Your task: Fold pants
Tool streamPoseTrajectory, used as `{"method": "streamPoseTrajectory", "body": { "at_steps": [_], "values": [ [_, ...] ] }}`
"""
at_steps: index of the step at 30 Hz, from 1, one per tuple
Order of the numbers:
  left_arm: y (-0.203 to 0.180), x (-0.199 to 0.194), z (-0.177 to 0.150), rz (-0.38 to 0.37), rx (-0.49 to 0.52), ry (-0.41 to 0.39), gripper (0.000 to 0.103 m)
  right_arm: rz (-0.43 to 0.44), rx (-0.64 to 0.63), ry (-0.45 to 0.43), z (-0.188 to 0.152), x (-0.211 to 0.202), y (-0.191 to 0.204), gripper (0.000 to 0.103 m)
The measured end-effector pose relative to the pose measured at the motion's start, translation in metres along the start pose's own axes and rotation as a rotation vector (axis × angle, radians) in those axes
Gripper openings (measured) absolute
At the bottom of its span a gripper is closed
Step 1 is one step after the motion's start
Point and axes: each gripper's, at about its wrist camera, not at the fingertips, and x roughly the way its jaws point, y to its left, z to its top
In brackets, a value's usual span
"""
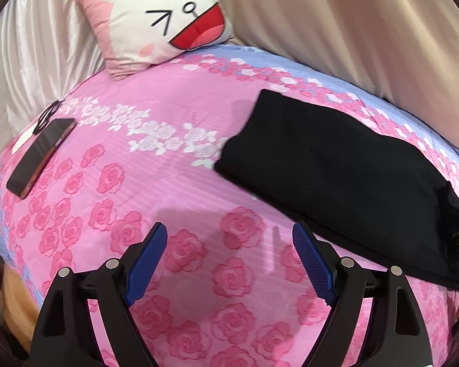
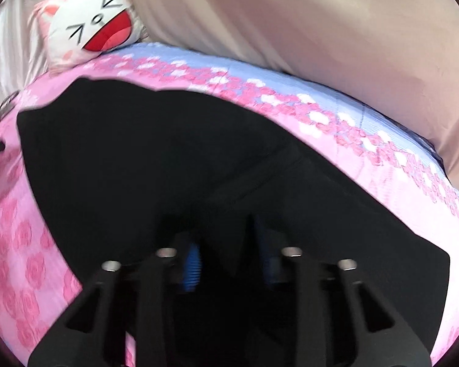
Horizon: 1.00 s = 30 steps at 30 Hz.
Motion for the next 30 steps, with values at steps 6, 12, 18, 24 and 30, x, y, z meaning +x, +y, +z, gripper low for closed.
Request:
{"method": "streamPoseTrajectory", "body": {
  "at_steps": [6,12,18,24,30],
  "values": [
    [0.016,0.015,0.009,-0.029,-0.075,0.035,0.081,0.031,-0.063,0.013,0.011,0.014,0.032,0.022],
    [0.017,0.021,0.015,-0.053,-0.101,0.052,0.081,0.093,-0.044,-0.048,0.011,-0.013,0.031,0.054],
    [0.027,0.038,0.029,-0.211,-0.264,0.086,0.081,0.074,0.118,-0.140,-0.014,-0.075,-0.021,0.075],
    [0.018,0.053,0.054,-0.252,-0.375,0.059,0.081,-0.052,0.271,-0.137,-0.052,-0.103,-0.080,0.075],
    [-0.007,0.059,0.065,-0.204,-0.358,0.055,0.080,-0.078,0.455,-0.128,-0.094,-0.110,-0.131,0.076]
  ]
}}
